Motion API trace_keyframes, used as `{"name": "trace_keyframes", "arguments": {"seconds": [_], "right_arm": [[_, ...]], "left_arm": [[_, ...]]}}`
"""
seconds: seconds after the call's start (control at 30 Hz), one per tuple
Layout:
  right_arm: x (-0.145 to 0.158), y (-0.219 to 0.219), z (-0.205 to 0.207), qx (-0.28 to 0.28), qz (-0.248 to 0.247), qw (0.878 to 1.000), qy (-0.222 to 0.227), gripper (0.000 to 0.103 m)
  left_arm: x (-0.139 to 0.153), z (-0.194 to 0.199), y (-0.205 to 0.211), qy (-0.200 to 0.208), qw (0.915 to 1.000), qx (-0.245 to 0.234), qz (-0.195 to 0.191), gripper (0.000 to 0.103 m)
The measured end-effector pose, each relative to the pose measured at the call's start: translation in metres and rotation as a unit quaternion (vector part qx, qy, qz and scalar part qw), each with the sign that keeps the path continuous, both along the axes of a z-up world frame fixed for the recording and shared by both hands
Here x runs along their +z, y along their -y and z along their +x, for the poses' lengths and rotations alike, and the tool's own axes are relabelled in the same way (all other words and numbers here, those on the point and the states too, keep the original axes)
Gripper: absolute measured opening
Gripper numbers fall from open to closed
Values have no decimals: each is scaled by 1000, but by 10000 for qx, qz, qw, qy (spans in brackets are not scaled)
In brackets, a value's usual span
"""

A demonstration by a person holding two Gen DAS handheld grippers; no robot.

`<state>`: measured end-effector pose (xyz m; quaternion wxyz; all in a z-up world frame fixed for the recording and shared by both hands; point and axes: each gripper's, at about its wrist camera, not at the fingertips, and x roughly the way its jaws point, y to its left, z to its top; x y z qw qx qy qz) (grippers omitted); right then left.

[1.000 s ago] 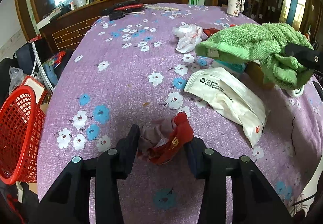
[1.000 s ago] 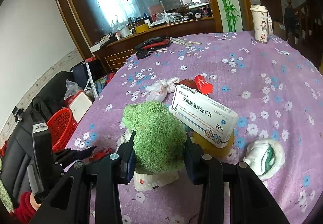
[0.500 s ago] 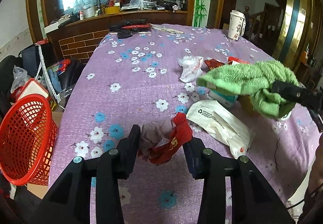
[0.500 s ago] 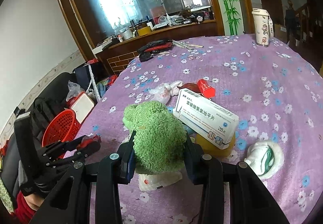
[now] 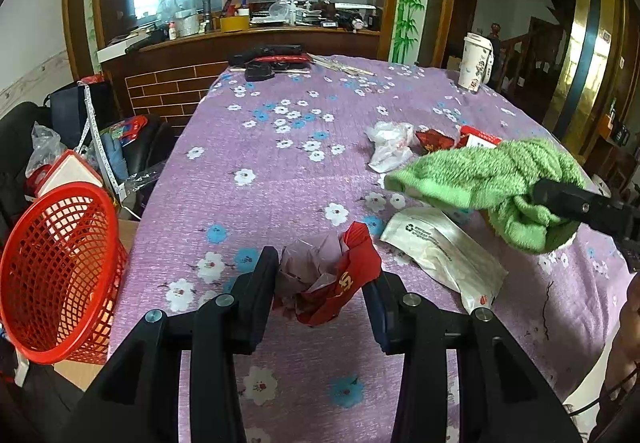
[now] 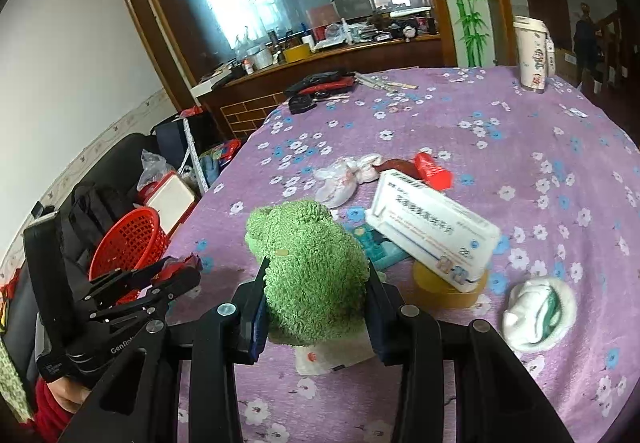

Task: Collect trash
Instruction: 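Carry the wrapper and plush over the red basket and open both tools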

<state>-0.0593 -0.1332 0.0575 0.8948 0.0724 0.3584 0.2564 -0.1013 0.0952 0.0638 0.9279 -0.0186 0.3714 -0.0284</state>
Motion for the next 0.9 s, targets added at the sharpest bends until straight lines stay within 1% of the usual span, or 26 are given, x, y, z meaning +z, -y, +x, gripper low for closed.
{"name": "trace_keyframes", "arguments": {"seconds": [0.23,0.33,0.43,0.53,0.63,0.7,0.8,0.9], "right_arm": [[12,-43,1,405,-93,9991,49,43],[16,-69,6,628,-131,9979,8,43],[22,-105,11,891,-154,9959,-28,43],[28,-144,15,1161,-201,9930,-37,43],[31,-186,19,1437,-275,9892,-26,43],[33,-215,20,1607,-313,9865,-40,43],[35,-255,21,1824,-340,9826,-23,43],[33,-293,25,2005,-329,9791,-99,44]], "left_arm": [[11,-9,-28,148,9995,251,-100,40],[18,-13,-50,246,9986,442,-165,40],[24,-20,-77,321,9968,687,-264,40],[29,-28,-116,422,9929,1072,-298,40],[30,-34,-152,440,9884,1414,-323,40],[28,-39,-182,418,9839,1706,-333,40],[23,-42,-210,380,9792,1964,-344,40],[17,-44,-239,321,9741,2207,-378,41]]}}
